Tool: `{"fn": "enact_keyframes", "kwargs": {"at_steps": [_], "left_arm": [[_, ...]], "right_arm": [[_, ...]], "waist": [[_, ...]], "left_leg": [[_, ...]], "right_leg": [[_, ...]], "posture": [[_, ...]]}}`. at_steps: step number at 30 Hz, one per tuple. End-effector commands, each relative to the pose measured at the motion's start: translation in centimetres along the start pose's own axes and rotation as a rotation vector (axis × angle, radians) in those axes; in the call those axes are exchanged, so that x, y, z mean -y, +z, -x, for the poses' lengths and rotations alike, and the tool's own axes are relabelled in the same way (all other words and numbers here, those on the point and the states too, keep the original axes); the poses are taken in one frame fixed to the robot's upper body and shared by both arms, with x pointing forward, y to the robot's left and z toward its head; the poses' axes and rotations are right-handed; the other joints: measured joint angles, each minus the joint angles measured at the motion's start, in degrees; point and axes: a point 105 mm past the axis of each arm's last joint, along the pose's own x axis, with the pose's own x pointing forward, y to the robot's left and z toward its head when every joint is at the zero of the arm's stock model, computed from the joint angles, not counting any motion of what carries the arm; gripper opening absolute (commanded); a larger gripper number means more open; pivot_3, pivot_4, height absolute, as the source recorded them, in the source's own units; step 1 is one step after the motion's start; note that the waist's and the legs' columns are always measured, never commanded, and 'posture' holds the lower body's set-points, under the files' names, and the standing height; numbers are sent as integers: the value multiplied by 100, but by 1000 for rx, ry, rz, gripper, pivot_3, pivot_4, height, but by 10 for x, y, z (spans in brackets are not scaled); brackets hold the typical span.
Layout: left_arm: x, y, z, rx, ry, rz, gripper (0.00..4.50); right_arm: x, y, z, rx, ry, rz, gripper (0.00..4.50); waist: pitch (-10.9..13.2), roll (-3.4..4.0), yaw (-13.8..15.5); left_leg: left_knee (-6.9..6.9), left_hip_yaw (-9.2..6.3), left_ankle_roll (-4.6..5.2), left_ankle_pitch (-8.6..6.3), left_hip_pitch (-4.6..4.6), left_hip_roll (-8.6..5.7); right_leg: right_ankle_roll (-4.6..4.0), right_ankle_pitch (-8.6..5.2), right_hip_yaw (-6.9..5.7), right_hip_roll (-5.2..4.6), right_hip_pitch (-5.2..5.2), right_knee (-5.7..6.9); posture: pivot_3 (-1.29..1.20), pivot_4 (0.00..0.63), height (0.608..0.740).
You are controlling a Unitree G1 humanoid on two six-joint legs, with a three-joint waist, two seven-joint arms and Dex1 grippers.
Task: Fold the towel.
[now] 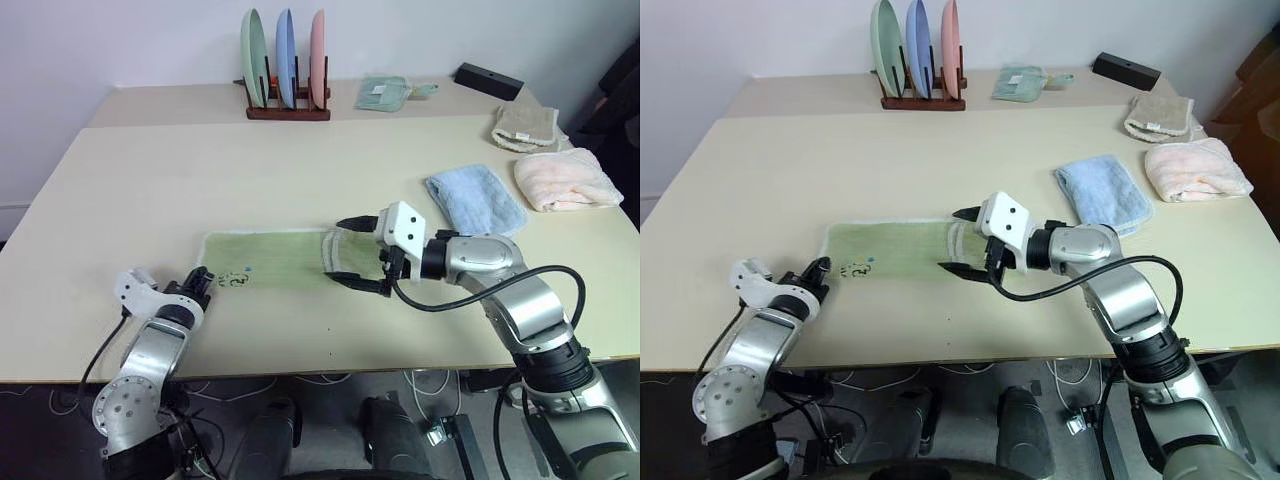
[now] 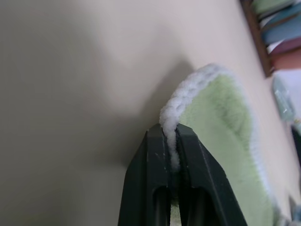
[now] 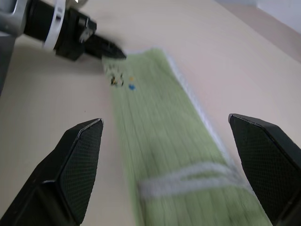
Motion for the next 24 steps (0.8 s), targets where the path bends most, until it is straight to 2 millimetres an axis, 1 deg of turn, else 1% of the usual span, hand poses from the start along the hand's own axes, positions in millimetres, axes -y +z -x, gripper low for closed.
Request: {"fn": "enact_keyframes", "kwargs": {"at_steps": [1, 2, 3, 4, 5, 7, 9, 10, 12, 14, 16, 18, 19, 21, 22, 24], "left_arm": [[17, 64, 12, 201, -96, -133, 41], [20, 76, 15, 231, -110, -176, 41], [27, 90, 18, 256, -139, -237, 41], [36, 98, 21, 265, -180, -313, 41], [42, 102, 23, 263, -208, -362, 41], [68, 90, 23, 191, -320, -586, 41], [79, 77, 22, 135, -387, -699, 41], [88, 64, 21, 93, -443, -747, 41], [115, 18, 25, -30, -623, -894, 41], [129, -10, 29, -94, -734, -976, 41], [137, -40, 27, -175, -809, -998, 41], [140, -60, 27, -223, -851, -1028, 41], [138, -76, 26, -267, -872, -1051, 41], [132, -95, 24, -320, -892, -1104, 41], [127, -101, 23, -336, -892, -1127, 41], [122, -104, 22, -350, -891, -1150, 41]], "right_arm": [[5, 9, 10, 14, -38, 33, 4384], [6, 8, 11, 10, -44, 30, 4384], [8, 7, 12, 6, -52, 24, 4384], [9, 6, 14, 3, -60, 18, 4384], [10, 5, 15, 2, -65, 14, 4384], [13, 2, 15, -7, -80, 5, 4384], [15, 0, 15, -13, -87, 1, 4384], [15, -1, 15, -13, -90, -2, 4384], [16, -4, 13, -10, -105, -25, 4384], [17, -6, 13, -15, -114, -31, 4384], [17, -10, 14, -30, -119, -30, 4384], [17, -11, 15, -37, -123, -31, 4384], [17, -12, 16, -42, -129, -33, 4384], [17, -13, 18, -49, -140, -36, 4384], [18, -14, 19, -52, -145, -37, 4384], [18, -14, 20, -56, -153, -38, 4384]], "waist": [[0, 0, -4], [2, -3, -9], [2, -4, -8], [2, -4, -4], [3, -4, -3], [4, -7, 9], [5, -8, 15], [4, -8, 10], [5, -10, 18], [6, -11, 4], [6, -11, -9], [7, -10, -39], [7, -10, -57], [7, -9, -58], [7, -9, -61], [8, -9, -64]], "left_leg": [[-1, 0, 0, 0, -1, 1], [-2, 1, -1, 0, -1, 1], [-4, 1, -1, 0, -2, 2], [-5, 1, -3, -1, -2, 2], [-7, 2, -3, -2, -2, 2], [-7, 4, -3, -2, -4, 2], [-4, 0, -3, -2, -7, 1], [-4, 2, -3, -2, -7, 0], [-4, 2, -2, -2, -6, 0], [-2, 1, -2, -2, -7, -1], [-5, 3, -2, -2, -7, 0], [-11, 4, -2, -2, -5, 1], [-12, 4, -2, -2, -6, 3], [-13, 5, -2, -2, -5, 6], [-14, 5, -2, -2, -5, 6], [-14, 6, -2, -2, -6, 7]], "right_leg": [[-3, 1, 0, 2, 0, -3], [-3, 2, 0, 2, -2, -5], [-7, 1, 1, 4, -3, -6], [-10, 0, 1, 5, -3, -10], [-10, 0, 2, 5, -3, -16], [-10, 1, 2, 5, -2, -19], [-10, 3, 0, 5, 4, -26], [-10, 4, 2, 4, 9, -31], [-9, 8, 2, 4, 12, -40], [-8, 10, 0, 4, 15, -43], [-5, 12, 2, 4, 14, -47], [10, 21, 3, 7, 10, -46], [12, 22, 3, 9, 8, -46], [13, 22, 4, 12, 6, -44], [13, 23, 3, 13, 6, -45], [13, 22, 4, 13, 5, -45]], "posture": [[0, 150, 740], [0, 150, 740], [0, 150, 740], [0, 150, 740], [0, 150, 740], [0, 150, 740], [0, 150, 740], [0, 150, 740], [0, 150, 740], [0, 150, 740], [0, 150, 740], [0, 150, 740], [0, 150, 740], [0, 150, 740], [0, 150, 740], [0, 150, 740]]}}
